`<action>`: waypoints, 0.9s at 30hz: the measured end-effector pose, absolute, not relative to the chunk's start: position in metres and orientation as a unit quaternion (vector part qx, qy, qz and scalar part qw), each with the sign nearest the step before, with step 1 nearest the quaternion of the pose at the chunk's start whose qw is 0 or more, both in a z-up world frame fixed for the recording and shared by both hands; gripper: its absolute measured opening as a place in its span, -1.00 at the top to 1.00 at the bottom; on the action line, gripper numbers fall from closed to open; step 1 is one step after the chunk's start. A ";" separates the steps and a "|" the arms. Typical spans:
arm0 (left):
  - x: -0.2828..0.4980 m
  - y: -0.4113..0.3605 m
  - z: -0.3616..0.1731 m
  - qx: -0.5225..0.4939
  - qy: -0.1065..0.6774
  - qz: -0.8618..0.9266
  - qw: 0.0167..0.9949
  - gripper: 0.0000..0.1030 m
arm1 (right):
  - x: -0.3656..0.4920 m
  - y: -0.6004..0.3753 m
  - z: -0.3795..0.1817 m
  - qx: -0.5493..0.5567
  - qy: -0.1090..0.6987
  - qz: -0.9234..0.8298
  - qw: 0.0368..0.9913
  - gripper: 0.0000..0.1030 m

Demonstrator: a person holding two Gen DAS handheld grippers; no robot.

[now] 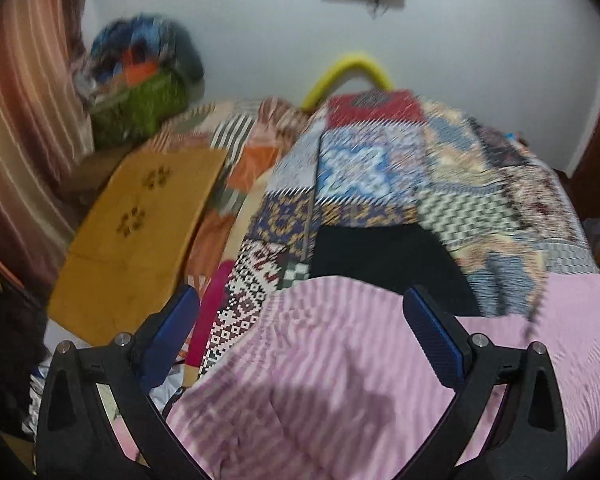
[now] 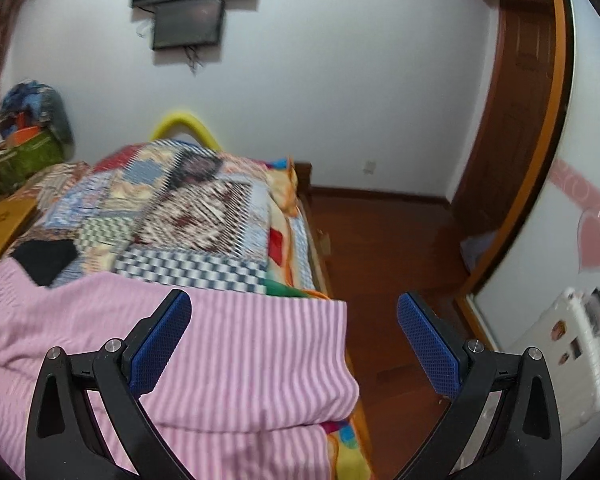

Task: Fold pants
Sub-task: 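Lower the left tool to the striped pants edge and close on it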

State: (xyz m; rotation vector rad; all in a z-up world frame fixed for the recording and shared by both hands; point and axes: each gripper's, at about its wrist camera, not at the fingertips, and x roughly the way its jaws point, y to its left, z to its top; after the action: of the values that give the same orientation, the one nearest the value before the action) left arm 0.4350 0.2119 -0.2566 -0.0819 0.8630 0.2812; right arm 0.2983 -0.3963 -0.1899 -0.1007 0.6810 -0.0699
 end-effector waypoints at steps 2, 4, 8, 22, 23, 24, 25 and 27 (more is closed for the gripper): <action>0.452 0.228 -0.282 -0.044 0.434 0.149 0.887 -1.00 | 0.315 -0.408 -0.207 -0.038 0.350 -0.038 0.935 -0.99; 0.462 0.241 -0.301 -0.053 0.450 0.154 0.878 -1.00 | 0.332 -0.418 -0.226 -0.035 0.374 -0.044 0.926 -0.99; 0.479 0.263 -0.338 -0.083 0.484 0.158 0.857 -0.99 | 0.369 -0.437 -0.264 -0.019 0.423 -0.050 0.905 -0.96; 0.502 0.289 -0.405 -0.158 0.556 0.124 0.807 -0.89 | 0.428 -0.462 -0.332 0.030 0.489 -0.051 0.871 -0.63; 0.503 0.288 -0.407 -0.158 0.557 0.122 0.806 -0.86 | 0.428 -0.459 -0.334 0.031 0.488 -0.049 0.871 -0.60; 0.504 0.286 -0.409 -0.160 0.558 0.117 0.806 -0.78 | 0.428 -0.457 -0.334 0.030 0.485 -0.048 0.873 -0.60; 0.504 0.285 -0.411 -0.165 0.559 0.109 0.805 -0.68 | 0.426 -0.456 -0.334 0.031 0.482 -0.045 0.875 -0.55; 0.503 0.282 -0.413 -0.173 0.559 0.098 0.805 -0.53 | 0.426 -0.455 -0.333 0.038 0.481 -0.038 0.875 -0.42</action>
State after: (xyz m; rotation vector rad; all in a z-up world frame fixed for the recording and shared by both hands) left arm 0.5033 0.2824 -0.4126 -0.3697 1.1963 0.2102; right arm 0.4261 -0.4551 -0.3330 0.0789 1.0045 -0.0795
